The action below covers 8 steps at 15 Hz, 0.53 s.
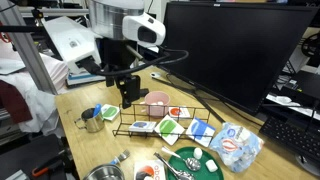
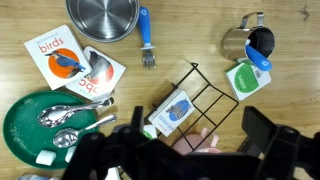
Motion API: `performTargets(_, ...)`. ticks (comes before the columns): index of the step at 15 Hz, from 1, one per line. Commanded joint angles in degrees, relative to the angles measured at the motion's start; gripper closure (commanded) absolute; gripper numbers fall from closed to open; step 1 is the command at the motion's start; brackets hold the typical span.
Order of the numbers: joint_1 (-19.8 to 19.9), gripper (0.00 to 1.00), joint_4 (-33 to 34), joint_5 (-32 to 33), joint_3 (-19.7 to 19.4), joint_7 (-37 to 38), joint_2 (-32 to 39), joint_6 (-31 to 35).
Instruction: Put the blue spoon inside the silver pot
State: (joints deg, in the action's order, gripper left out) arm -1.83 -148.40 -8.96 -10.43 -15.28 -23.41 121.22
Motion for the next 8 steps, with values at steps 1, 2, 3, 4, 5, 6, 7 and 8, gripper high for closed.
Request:
performTargets(1, 1.07, 0.0, 0.08, -0.45, 1.03, -0.37, 0.08, -0.16)
performTargets(2, 1.08, 0.0, 0.08, -0.45, 1.03, -0.37, 0.08, -0.16)
performTargets(3, 1.07, 0.0, 0.08, -0.45, 1.03, -0.37, 0.08, -0.16)
performTargets(4, 1.07, 0.0, 0.08, -0.45, 1.03, -0.37, 0.08, -0.16)
performTargets(5, 1.07, 0.0, 0.08, -0.45, 1.03, -0.37, 0.08, -0.16)
performTargets(6, 1.09, 0.0, 0.28, 0.48, 1.39, -0.42, 0.91, -0.04)
performTargets(7, 0.93, 0.0, 0.37, 0.56, 1.32, -0.95, 1.43, -0.68)
performTargets(8, 0.54, 0.0, 0.02, 0.43, 1.55, -1.47, 1.84, -1.1)
